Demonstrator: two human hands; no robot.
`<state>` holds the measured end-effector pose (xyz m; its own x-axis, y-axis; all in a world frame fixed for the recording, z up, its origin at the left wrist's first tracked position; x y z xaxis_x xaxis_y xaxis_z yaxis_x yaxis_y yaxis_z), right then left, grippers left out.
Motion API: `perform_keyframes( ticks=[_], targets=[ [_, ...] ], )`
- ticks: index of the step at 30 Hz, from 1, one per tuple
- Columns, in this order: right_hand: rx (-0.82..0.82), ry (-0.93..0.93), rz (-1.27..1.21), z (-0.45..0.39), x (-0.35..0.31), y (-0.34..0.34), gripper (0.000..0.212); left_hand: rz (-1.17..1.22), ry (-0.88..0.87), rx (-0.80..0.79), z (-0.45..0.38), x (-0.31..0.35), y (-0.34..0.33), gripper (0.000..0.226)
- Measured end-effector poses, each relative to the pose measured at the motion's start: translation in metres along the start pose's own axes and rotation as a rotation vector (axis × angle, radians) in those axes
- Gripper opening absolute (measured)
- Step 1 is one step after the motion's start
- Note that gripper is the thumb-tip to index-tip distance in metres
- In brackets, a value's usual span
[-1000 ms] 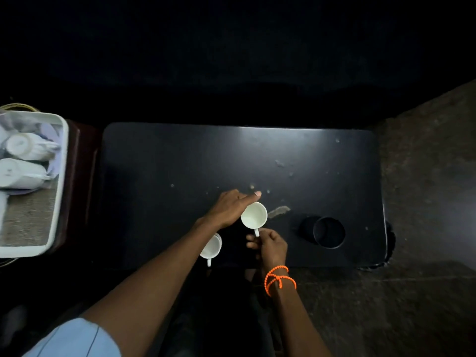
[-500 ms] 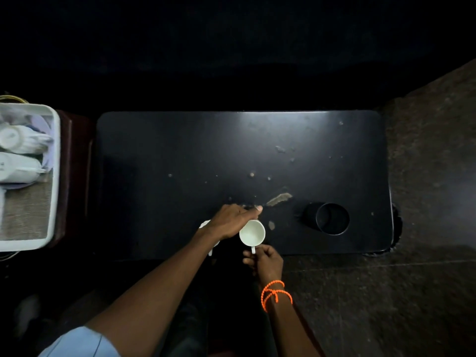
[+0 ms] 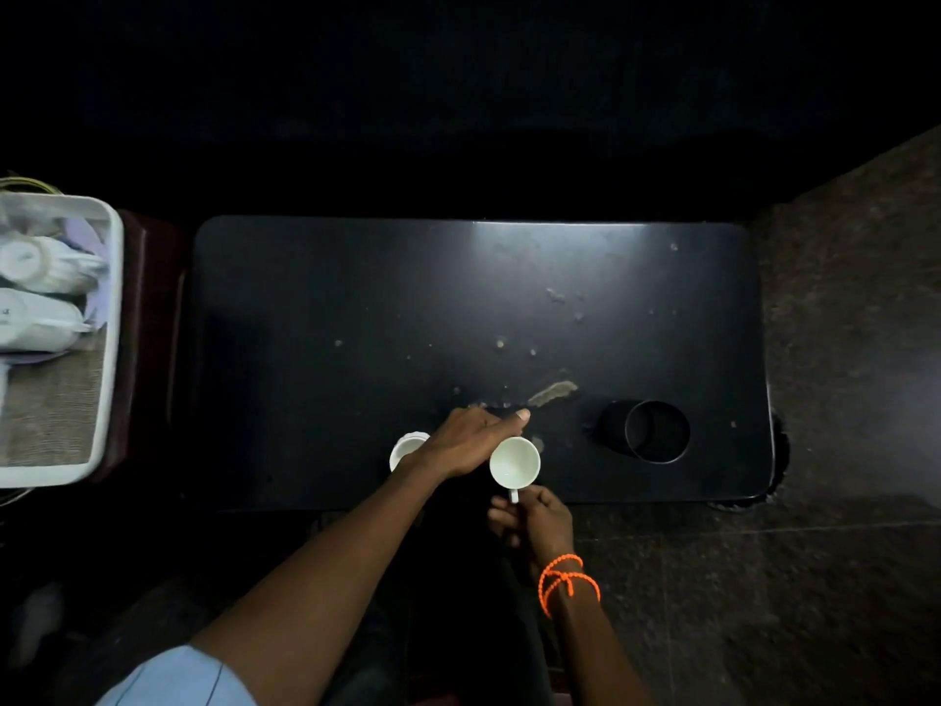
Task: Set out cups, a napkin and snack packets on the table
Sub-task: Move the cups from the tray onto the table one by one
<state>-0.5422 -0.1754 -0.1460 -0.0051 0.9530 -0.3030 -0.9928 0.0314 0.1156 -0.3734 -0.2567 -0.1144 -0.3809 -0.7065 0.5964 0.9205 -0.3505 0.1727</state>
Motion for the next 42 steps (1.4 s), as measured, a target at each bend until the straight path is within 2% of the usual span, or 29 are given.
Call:
perform_keyframes(
  ticks=[5,8,11,13,15,18,21,26,29,32,33,35,38,42],
  targets=[
    [-0.006,-0.036,0.036,0.008,-0.005,0.005,0.013,0.057,-0.027,0.035,0.009,-0.002,0.008,0.085],
    [0.158,0.004,0.165,0.017,-0.015,0.016,0.018,0.138,-0.046,0.086,0.02,-0.004,0.023,0.075],
    [0.49,0.187,0.591,0.04,-0.039,0.027,0.027,0.212,-0.074,0.184,0.031,-0.009,0.048,0.07],
    [0.612,0.369,0.64,0.062,-0.057,0.013,0.029,0.236,-0.092,0.266,0.039,-0.013,0.072,0.063],
    [0.636,0.512,0.623,0.08,-0.074,-0.017,0.028,0.258,-0.112,0.359,0.049,-0.019,0.102,0.06],
    [0.511,0.713,0.656,0.096,-0.094,-0.085,0.024,0.326,-0.126,0.498,0.07,-0.036,0.155,0.06],
    [0.317,0.888,0.737,0.103,-0.109,-0.168,0.024,0.413,-0.115,0.646,0.094,-0.066,0.21,0.059],
    [-0.027,1.068,0.946,0.108,-0.116,-0.316,0.021,0.531,-0.064,0.997,0.14,-0.131,0.3,0.072],
    [-0.206,1.188,1.035,0.118,-0.113,-0.398,0.013,0.476,-0.001,1.258,0.167,-0.17,0.341,0.047],
    [-0.322,1.287,1.109,0.127,-0.107,-0.463,0.008,0.436,0.078,1.431,0.185,-0.201,0.372,0.016],
    [-0.345,1.302,1.13,0.129,-0.106,-0.482,0.011,0.419,0.127,1.446,0.188,-0.211,0.381,0.019],
    [-0.361,1.315,1.178,0.128,-0.103,-0.513,0.018,0.416,0.197,1.411,0.189,-0.228,0.396,0.041],
    [-0.349,1.307,1.269,0.125,-0.102,-0.546,0.025,0.453,0.144,1.301,0.186,-0.241,0.414,0.059],
    [-0.3,1.319,1.287,0.122,-0.102,-0.559,0.023,0.415,0.093,1.133,0.174,-0.245,0.424,0.066]
  ],
)
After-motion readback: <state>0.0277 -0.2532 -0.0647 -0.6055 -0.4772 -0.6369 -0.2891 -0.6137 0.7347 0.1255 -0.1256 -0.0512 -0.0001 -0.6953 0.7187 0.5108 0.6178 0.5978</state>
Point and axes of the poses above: each hand's wrist, its own z-axis away from the middle knuckle, its own y-axis out of the back of the hand, x = y × z, the point moved 4 cm from there along -z, towards the middle knuckle, and after that the axes turned 4 degrees about z, right-handed, at the moved point
